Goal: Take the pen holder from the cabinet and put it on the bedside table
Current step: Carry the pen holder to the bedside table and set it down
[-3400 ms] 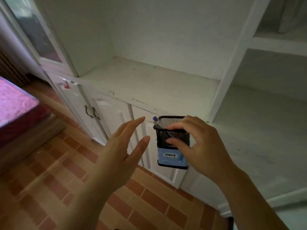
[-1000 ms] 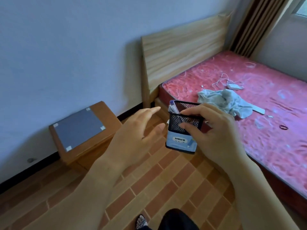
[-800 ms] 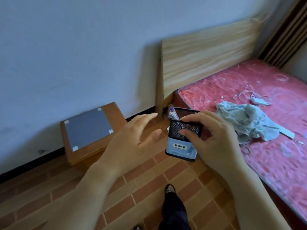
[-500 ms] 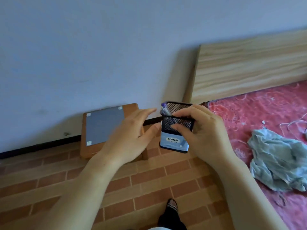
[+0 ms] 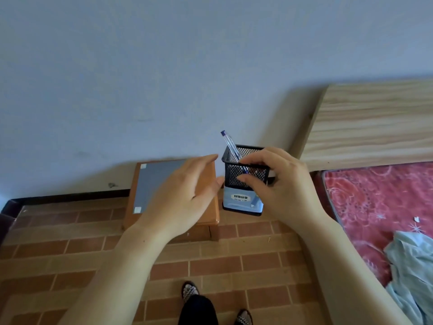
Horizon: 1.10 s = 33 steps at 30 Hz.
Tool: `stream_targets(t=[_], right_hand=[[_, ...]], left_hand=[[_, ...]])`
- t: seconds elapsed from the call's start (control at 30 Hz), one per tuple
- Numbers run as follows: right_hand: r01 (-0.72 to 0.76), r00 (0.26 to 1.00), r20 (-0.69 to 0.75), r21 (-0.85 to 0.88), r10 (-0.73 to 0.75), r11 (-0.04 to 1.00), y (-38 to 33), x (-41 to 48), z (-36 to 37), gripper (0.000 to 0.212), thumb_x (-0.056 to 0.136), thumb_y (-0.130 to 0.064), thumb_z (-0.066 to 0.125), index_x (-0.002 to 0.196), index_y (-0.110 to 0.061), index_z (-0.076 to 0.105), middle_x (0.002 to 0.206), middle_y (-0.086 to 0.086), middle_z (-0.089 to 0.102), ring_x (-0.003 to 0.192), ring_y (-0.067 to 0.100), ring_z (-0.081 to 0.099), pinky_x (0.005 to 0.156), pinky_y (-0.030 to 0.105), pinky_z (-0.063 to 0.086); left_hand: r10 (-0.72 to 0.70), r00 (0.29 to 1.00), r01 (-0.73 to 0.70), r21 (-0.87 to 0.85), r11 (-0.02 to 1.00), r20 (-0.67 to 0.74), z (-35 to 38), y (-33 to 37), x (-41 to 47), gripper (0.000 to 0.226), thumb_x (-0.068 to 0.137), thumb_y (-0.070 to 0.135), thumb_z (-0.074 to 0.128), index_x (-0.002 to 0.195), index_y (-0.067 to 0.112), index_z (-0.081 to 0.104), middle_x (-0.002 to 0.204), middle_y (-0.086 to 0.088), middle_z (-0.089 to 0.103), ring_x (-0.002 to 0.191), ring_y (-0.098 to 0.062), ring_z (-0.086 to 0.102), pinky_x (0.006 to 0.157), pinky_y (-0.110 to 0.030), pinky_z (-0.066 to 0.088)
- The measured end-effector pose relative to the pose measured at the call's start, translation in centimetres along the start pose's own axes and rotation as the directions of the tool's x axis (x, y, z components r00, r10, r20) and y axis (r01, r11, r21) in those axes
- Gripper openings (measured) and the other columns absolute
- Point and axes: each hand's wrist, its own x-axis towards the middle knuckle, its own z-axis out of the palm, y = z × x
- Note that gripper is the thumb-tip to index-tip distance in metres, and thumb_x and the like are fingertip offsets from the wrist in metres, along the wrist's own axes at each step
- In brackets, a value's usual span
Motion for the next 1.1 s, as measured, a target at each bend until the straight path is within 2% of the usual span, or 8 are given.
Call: stream_targets(t=[0.23,0.4,0.53,0.67,0.8,0.93,1.1], right_hand=[[-0.023,0.999,-0.033,-0.049,0.021,0.999,0.4,5.3,3.1,0.022,0.074,-0.012,0.074,0.094,-0.016,0.066,0.087,-0.013,0.057,0.084,0.006,0.053,0.071,0.015,0.045],[-0.051,0.998,-0.031,-0.069,0.049,0.996,1.3,8.9,6.0,0.022,0.074,-0.012,0.074,0.095,-0.017,0.065,0.09,-0.013,0.058,0.088,0.006,0.052,0.073,0.012,0.042],[-0.076,0.997,-0.021,-0.062,0.074,0.995,2.7,11.3,7.9,0.022,0.074,-0.011,0.074,0.094,-0.016,0.066,0.087,-0.012,0.058,0.085,0.007,0.052,0.072,0.013,0.041],[-0.071,0.997,0.009,-0.036,0.071,0.997,4.8,13.5,9.9,0.022,0.074,-0.01,0.074,0.093,-0.016,0.066,0.086,-0.011,0.059,0.084,0.007,0.054,0.074,0.014,0.043],[-0.041,0.998,0.041,-0.014,0.042,0.999,7.6,15.1,12.4,0.022,0.073,-0.008,0.074,0.092,-0.015,0.066,0.086,-0.01,0.059,0.084,0.005,0.052,0.075,0.011,0.041],[-0.02,0.997,0.07,-0.006,0.02,1.0,11.4,15.7,15.8,0.021,0.073,-0.007,0.074,0.091,-0.015,0.066,0.085,-0.005,0.062,0.083,0.008,0.053,0.073,0.012,0.04],[0.0,0.997,0.076,0.003,-0.001,1.0,16.3,15.4,20.2,0.021,0.073,-0.007,0.073,0.091,-0.014,0.066,0.084,-0.005,0.062,0.082,0.007,0.052,0.073,0.011,0.04]], left_hand=[[0.039,0.998,-0.037,-0.038,0.999,0.041,-2.7,-3.9,5.0,0.051,0.086,0.055,0.037,0.135,0.043,0.031,0.14,0.021,0.035,0.113,0.014,0.026,0.086,-0.01,0.022],[0.077,0.996,-0.075,-0.037,0.997,0.054,-4.3,-7.1,8.9,0.051,0.086,0.055,0.037,0.135,0.042,0.031,0.141,0.02,0.036,0.115,0.013,0.027,0.091,-0.016,0.023],[0.061,0.994,-0.059,-0.026,0.998,0.087,-4.7,-9.1,11.3,0.049,0.088,0.052,0.038,0.135,0.042,0.03,0.142,0.02,0.034,0.123,0.006,0.029,0.093,-0.018,0.023],[0.032,0.997,-0.032,-0.011,0.999,0.073,-4.6,-11.0,14.0,0.049,0.089,0.05,0.038,0.136,0.041,0.029,0.142,0.02,0.033,0.123,0.005,0.03,0.092,-0.018,0.024],[0.009,0.999,-0.008,-0.015,1.0,0.038,-3.3,-13.5,16.2,0.048,0.09,0.049,0.039,0.136,0.04,0.03,0.142,0.02,0.034,0.125,0.005,0.029,0.092,-0.016,0.022],[-0.009,1.0,0.009,-0.01,1.0,0.015,-0.5,-16.5,18.1,0.048,0.09,0.049,0.039,0.136,0.039,0.03,0.141,0.021,0.034,0.122,0.008,0.029,0.085,-0.008,0.022],[0.004,1.0,-0.004,-0.01,1.0,0.003,4.0,-20.5,20.8,0.048,0.09,0.047,0.039,0.136,0.036,0.032,0.141,0.019,0.036,0.124,0.002,0.032,0.09,-0.016,0.026]])
